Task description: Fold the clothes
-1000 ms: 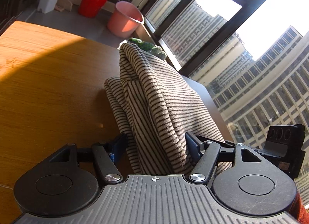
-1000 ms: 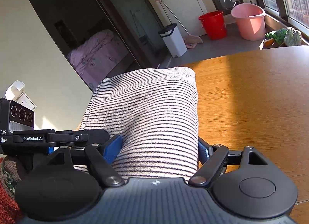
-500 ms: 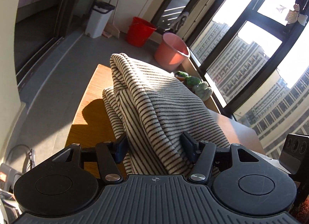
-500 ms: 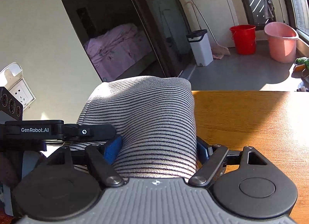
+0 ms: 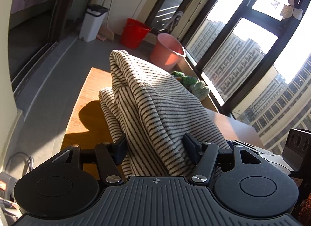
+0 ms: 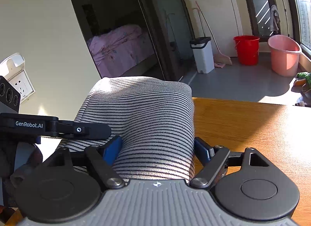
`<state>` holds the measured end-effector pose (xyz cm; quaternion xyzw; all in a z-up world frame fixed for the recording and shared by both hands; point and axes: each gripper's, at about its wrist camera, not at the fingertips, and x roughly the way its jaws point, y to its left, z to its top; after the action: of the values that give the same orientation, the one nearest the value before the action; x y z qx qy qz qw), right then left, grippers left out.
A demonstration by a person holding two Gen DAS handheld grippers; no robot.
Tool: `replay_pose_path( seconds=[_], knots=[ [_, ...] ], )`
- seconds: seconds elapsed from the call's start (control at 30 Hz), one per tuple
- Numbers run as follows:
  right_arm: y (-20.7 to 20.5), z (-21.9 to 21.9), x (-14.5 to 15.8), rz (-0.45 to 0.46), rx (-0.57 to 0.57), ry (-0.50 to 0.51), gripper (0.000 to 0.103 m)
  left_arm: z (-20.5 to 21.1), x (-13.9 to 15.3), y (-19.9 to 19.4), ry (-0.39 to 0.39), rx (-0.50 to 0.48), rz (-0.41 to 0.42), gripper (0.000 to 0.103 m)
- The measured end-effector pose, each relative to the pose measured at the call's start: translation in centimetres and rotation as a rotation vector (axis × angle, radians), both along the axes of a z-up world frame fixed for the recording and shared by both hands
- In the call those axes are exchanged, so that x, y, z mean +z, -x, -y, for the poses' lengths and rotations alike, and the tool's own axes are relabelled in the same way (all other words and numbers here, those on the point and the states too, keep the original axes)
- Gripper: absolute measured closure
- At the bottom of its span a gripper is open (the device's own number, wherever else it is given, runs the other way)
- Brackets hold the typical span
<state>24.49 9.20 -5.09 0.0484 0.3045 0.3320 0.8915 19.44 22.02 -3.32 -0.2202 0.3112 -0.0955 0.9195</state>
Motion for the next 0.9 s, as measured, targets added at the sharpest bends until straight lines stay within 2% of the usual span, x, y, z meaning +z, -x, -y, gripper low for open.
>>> replay_pose_path(
  seconds=[0.07,0.17,0.27,0.4,0.47,0.5,0.6,0.67,0.73,0.8,0.9],
  knots=[
    [0.0,0.0,0.2,0.020,0.004,0.019,0.024,0.1,0.2,0.1,-0.003,-0.001,0.010,0.044],
    [0.3,-0.6,0.3,0.045,0.008,0.047,0.024,0.1,2.5,1.2,-0.017,0.043,0.128,0.044],
    [0.8,-1.2,0.7,0.089,0.005,0.091,0.024,1.3,4.3,-0.3,-0.010,-0.024,0.176,0.042],
    [2.1,-1.5,1.7,0.147,0.006,0.148,0.021,1.0,2.1,-5.1,0.086,-0.051,0.042,0.043],
    [3.6,-1.5,2.9,0.204,0.015,0.153,0.021,0.1,0.2,-6.4,0.115,-0.025,-0.012,0.052],
    [4.2,-1.4,3.5,0.222,0.027,0.138,0.021,-0.5,-0.7,-6.5,0.129,-0.021,-0.013,0.060],
    [4.8,-2.5,4.0,0.204,0.094,0.099,0.021,-1.7,-1.7,-6.3,0.179,-0.019,-0.003,0.064],
    [5.0,-3.5,3.8,0.179,0.139,0.087,0.021,-1.9,-1.9,-6.3,0.186,-0.014,-0.004,0.064],
    [5.2,-4.9,2.6,0.186,0.141,0.166,0.020,-1.6,-1.7,-6.3,0.151,-0.018,-0.001,0.064],
    [5.8,-4.0,2.6,0.189,0.128,0.157,0.017,-1.0,-1.4,-6.1,0.095,-0.021,0.008,0.064],
    [6.8,-2.7,2.7,0.192,0.108,0.143,0.017,-0.5,-1.0,-5.4,0.068,-0.001,0.028,0.064]
  ],
)
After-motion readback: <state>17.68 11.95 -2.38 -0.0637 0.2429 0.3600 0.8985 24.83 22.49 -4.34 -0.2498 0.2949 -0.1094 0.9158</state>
